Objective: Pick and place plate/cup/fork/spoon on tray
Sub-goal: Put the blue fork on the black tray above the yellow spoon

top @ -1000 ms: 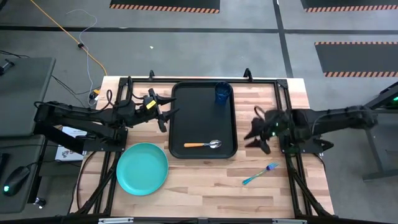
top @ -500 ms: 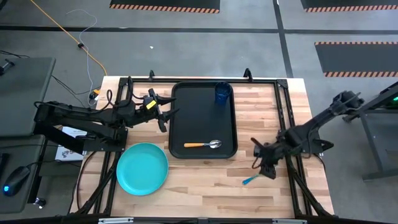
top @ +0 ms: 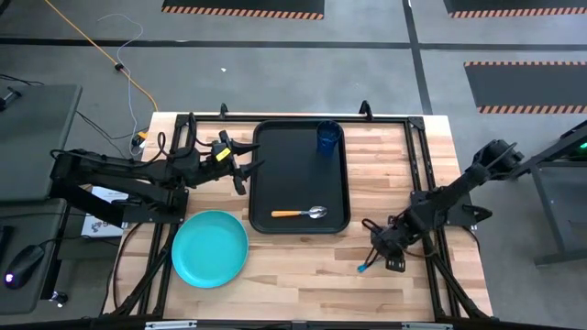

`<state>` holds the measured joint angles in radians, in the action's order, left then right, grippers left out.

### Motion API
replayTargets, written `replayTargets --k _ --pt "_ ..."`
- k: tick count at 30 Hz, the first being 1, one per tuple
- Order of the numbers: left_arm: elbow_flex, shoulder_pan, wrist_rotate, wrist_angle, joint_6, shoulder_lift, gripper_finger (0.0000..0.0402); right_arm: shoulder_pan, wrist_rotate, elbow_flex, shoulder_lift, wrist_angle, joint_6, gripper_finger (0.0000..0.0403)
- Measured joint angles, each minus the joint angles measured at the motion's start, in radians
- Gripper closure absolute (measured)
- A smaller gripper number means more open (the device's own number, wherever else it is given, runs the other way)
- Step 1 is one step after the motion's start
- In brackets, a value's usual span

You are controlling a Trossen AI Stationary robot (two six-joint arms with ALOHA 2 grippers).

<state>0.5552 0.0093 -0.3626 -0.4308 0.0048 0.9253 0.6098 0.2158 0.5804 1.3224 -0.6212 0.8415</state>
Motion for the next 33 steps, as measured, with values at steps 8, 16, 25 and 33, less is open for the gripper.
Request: replayTargets --k 8,16,25,33 --pt "0.0 0.0 0.0 0.0 0.0 0.0 0.0186 0.0 -0.012 0.007 0.084 -0.007 -0.012 0.0203" --pt "0.0 0.0 0.0 0.005 0.0 0.0 0.0186 0.0 -0.041 0.01 0.114 -0.025 -0.038 0.0217" --pt "0.0 0.0 0.0 0.009 0.0 0.0 0.0186 0.001 -0.083 0.009 0.117 -0.05 -0.066 0.031" --pt "0.0 0.0 0.0 0.009 0.0 0.0 0.0186 -0.001 -0.092 0.01 0.117 -0.061 -0.132 0.0394"
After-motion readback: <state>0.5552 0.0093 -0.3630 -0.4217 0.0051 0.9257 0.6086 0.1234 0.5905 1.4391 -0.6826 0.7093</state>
